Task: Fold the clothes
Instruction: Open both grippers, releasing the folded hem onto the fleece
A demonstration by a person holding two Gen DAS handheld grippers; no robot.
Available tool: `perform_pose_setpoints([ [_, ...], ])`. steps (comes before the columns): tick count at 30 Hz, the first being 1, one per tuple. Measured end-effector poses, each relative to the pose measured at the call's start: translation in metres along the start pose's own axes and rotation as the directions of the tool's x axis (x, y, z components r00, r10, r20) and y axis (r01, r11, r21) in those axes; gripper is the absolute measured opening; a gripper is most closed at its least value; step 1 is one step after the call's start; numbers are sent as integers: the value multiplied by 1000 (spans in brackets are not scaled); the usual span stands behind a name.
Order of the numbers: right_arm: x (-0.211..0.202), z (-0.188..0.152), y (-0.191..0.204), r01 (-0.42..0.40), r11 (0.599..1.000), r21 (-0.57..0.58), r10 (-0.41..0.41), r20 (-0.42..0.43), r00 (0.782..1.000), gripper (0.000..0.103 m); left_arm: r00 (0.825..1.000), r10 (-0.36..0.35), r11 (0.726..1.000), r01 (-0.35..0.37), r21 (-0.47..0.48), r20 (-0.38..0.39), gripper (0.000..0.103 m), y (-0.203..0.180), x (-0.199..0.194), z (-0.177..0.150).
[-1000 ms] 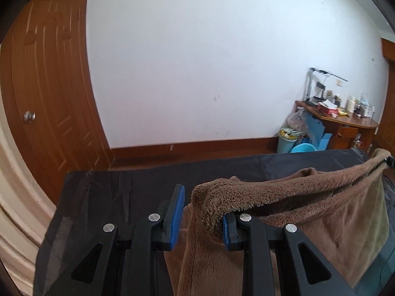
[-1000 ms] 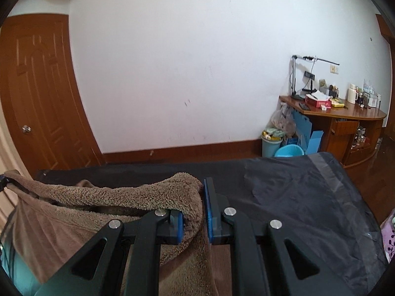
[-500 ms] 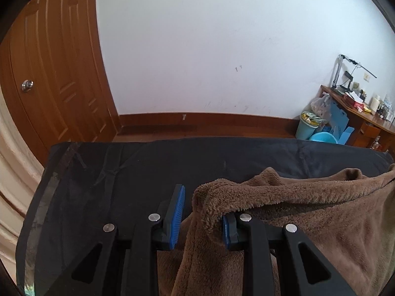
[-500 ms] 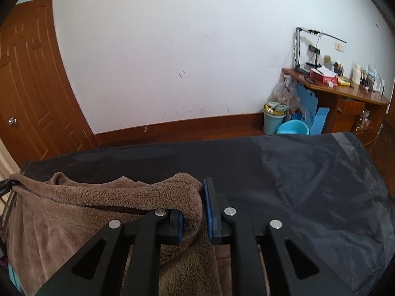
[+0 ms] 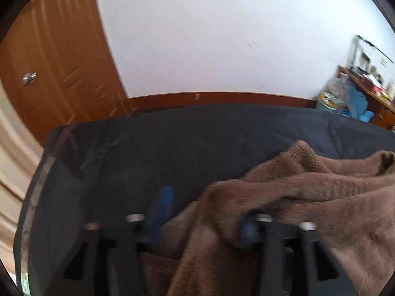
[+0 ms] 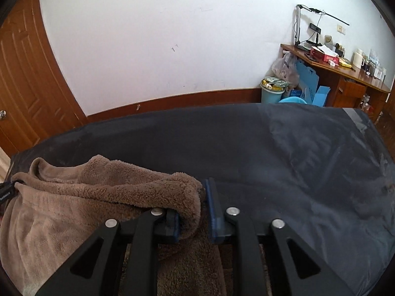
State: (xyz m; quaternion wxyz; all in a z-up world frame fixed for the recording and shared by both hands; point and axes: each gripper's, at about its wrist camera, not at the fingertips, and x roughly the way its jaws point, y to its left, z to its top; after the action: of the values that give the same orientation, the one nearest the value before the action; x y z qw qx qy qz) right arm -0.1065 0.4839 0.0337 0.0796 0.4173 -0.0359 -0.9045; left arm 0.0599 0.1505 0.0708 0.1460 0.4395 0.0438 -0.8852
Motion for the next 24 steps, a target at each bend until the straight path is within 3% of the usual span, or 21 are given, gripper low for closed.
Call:
perform_pose_setpoints([
  [2, 0, 0, -6, -1, 1000, 28, 1, -9, 1000, 48, 991, -128, 989, 125, -73, -37, 68, 17, 2, 0],
  [4, -6, 0, -12, -19, 998, 54, 20, -4, 1000, 50, 963, -262, 956, 250, -153, -65, 70, 34, 4, 1],
  [6, -18, 0, -12, -36, 998, 50, 35, 20, 999, 52, 936, -350, 922, 335, -196, -46, 73, 46, -4, -3],
  [8, -36, -2, -6, -38, 999, 12, 37, 52, 998, 57, 916, -402, 897, 390, -208, -15, 74, 53, -17, -6],
  [12, -62, -6, 4, -29, 998, -54, 35, 100, 994, 66, 902, -432, 889, 430, -155, 23, 77, 55, -41, -11],
  [15, -67, -5, 6, -41, 997, -69, 48, 99, 994, 69, 908, -418, 907, 414, -71, -41, 78, 40, -42, -15],
  [18, -66, -7, 10, -68, 992, -108, 76, 72, 994, 69, 949, -301, 946, 309, 99, -93, 78, 14, -48, -33],
  [21, -71, -13, 17, -53, 979, -198, 71, 82, 994, 69, 976, -216, 948, 217, 234, -29, 78, -4, -68, -47],
  [24, -78, -19, 17, -68, 969, -237, 94, 101, 990, 72, 976, -215, 947, 198, 254, 40, 78, -6, -81, -48],
])
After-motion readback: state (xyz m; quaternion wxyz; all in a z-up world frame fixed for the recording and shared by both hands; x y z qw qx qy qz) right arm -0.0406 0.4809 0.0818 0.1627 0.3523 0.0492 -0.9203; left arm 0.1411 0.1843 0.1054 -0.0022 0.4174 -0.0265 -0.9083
